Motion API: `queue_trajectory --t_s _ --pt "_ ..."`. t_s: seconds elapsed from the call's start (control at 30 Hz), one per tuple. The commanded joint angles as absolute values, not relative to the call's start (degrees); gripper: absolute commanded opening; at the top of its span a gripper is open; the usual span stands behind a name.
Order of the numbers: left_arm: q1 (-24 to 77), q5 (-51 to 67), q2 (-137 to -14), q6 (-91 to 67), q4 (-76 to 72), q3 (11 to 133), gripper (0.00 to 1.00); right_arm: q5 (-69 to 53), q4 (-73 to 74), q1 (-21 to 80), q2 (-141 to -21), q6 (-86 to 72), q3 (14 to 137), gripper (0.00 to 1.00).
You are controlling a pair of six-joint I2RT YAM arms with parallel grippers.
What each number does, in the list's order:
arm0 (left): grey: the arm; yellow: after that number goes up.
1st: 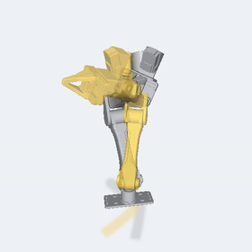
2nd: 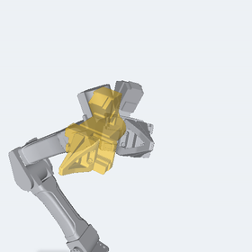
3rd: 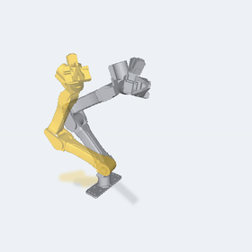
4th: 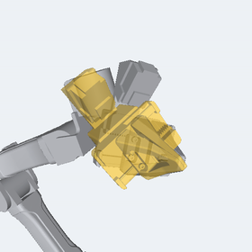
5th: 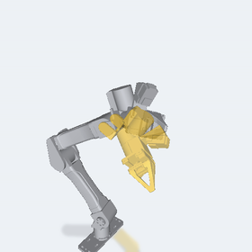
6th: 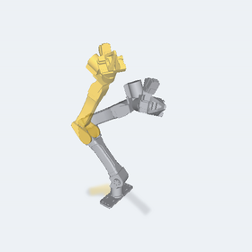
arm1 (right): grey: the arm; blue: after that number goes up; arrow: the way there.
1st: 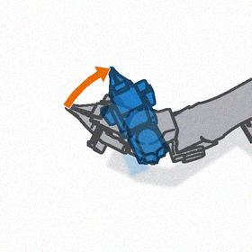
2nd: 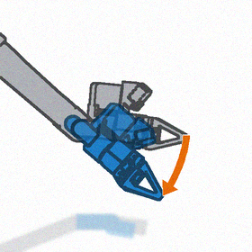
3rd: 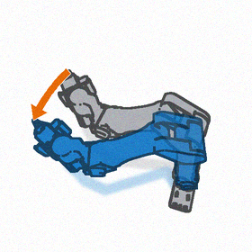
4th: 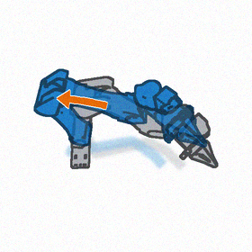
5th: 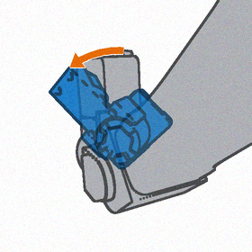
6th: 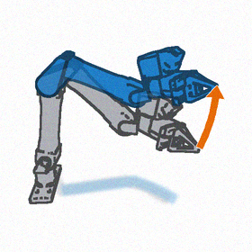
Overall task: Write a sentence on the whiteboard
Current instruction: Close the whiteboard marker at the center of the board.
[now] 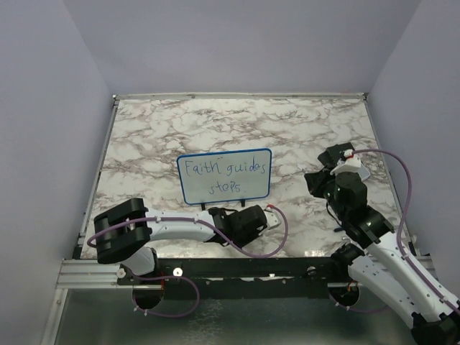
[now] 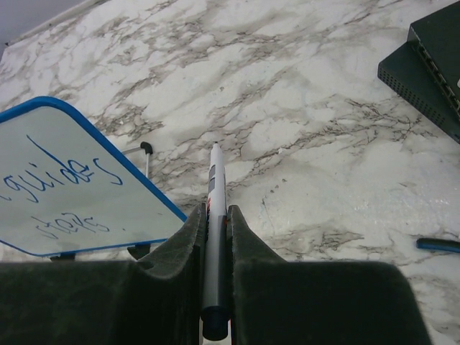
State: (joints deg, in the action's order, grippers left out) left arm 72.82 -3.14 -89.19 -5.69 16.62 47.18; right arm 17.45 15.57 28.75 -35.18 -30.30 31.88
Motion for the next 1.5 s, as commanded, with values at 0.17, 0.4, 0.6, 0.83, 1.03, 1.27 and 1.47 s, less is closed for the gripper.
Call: queue_trajectory --t_s 0.17,0.4,0.6,0.83,1.03,1.27,1.47 --pt "73.2 -8.5 -74.8 -1.5 14.9 45.4 0.12 11.3 35.8 28.6 -36.2 -32.7 43.9 0.01" --pt "73.2 -9.7 -64.8 4.3 10.7 41.8 0.12 -2.8 45.4 28.6 -38.3 -28.6 51.5 0.01" --pt "73.2 -9.5 -57.9 7.5 10.5 39.7 0.12 -26.0 45.9 28.6 -40.1 -24.6 52.8 0.01" --pt "73.2 -6.8 -55.2 8.4 10.4 38.8 0.12 -37.8 45.4 28.6 -42.8 -24.3 51.5 0.01" --pt "73.3 -5.5 -54.6 8.2 9.9 38.6 0.12 -41.2 40.9 28.6 -43.2 -26.3 47.5 0.01" --pt "73.4 -3.7 -54.6 8.2 9.3 38.3 0.12 -43.2 38.8 28.6 -44.2 -26.1 46.3 0.01" --pt "74.3 -3.9 -54.3 8.6 9.4 38.1 0.11 -42.1 39.1 28.5 -44.6 -25.6 46.4 0.01"
